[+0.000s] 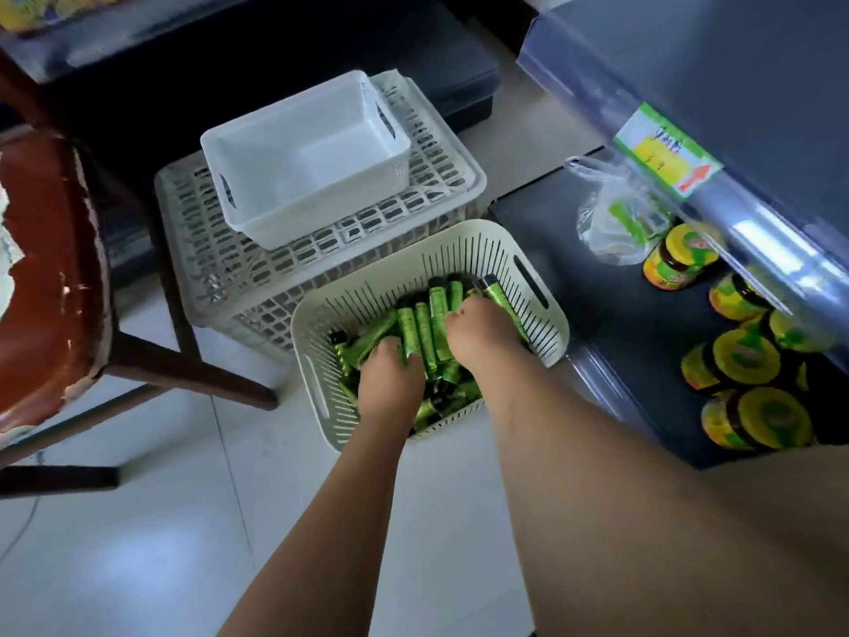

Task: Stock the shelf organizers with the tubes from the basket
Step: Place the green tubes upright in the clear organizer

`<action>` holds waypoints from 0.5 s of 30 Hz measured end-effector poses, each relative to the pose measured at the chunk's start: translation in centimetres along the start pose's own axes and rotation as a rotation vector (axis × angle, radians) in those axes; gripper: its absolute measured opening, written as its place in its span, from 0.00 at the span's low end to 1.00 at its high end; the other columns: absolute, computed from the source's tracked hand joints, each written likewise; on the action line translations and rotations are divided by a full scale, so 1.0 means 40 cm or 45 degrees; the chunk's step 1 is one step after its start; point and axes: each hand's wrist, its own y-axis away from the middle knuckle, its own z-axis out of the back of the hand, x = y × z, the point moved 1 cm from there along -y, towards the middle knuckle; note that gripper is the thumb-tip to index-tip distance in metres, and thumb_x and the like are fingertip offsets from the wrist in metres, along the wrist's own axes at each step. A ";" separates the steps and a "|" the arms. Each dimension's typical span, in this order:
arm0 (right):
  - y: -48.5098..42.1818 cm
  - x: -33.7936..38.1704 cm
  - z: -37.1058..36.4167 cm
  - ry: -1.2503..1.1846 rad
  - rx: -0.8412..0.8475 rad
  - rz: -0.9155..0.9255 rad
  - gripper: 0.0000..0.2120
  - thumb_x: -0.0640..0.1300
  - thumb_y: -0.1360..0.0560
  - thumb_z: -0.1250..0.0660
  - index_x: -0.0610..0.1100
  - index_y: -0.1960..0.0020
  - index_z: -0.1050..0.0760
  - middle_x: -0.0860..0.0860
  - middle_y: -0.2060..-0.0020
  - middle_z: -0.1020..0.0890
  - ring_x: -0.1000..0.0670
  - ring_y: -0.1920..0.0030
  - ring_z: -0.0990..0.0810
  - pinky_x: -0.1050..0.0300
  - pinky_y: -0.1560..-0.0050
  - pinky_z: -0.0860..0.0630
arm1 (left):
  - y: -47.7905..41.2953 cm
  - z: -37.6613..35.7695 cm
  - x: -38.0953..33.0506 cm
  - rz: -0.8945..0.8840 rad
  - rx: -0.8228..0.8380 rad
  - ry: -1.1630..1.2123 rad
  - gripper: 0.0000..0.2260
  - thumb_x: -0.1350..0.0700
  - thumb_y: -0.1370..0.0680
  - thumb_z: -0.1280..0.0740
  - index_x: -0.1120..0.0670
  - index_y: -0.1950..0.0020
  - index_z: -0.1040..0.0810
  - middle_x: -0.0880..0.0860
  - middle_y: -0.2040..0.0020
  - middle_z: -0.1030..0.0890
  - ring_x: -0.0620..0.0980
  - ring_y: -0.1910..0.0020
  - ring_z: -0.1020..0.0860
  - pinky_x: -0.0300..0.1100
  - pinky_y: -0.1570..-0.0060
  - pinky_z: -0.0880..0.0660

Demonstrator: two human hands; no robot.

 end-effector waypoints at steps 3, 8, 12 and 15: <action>-0.070 0.019 -0.048 -0.047 0.077 -0.088 0.10 0.45 0.19 0.37 0.39 0.47 0.20 0.44 0.55 0.18 0.42 0.57 0.19 0.58 0.68 0.32 | -0.063 -0.044 -0.005 0.063 0.077 -0.062 0.14 0.51 0.22 0.38 0.56 0.40 0.26 0.59 0.45 0.20 0.62 0.49 0.22 0.48 0.59 0.28; -0.125 0.005 -0.092 -0.137 0.113 -0.340 0.14 0.41 0.20 0.36 0.39 0.36 0.25 0.42 0.45 0.19 0.41 0.46 0.18 0.52 0.57 0.24 | -0.107 -0.084 -0.015 0.124 0.136 -0.298 0.13 0.54 0.24 0.35 0.56 0.41 0.27 0.58 0.38 0.26 0.62 0.41 0.25 0.50 0.55 0.28; -0.135 -0.008 -0.131 -0.263 0.102 -0.391 0.12 0.39 0.21 0.38 0.39 0.39 0.23 0.41 0.43 0.20 0.40 0.41 0.21 0.49 0.48 0.25 | -0.119 -0.090 -0.014 0.234 0.177 -0.509 0.15 0.53 0.21 0.34 0.58 0.36 0.25 0.60 0.33 0.32 0.63 0.38 0.27 0.52 0.50 0.25; -0.139 0.004 -0.159 -0.232 0.045 -0.481 0.04 0.34 0.22 0.35 0.41 0.54 0.28 0.45 0.59 0.23 0.43 0.54 0.22 0.53 0.59 0.26 | -0.135 -0.085 -0.011 0.331 0.234 -0.523 0.14 0.55 0.19 0.35 0.60 0.37 0.22 0.61 0.31 0.34 0.63 0.37 0.28 0.55 0.43 0.24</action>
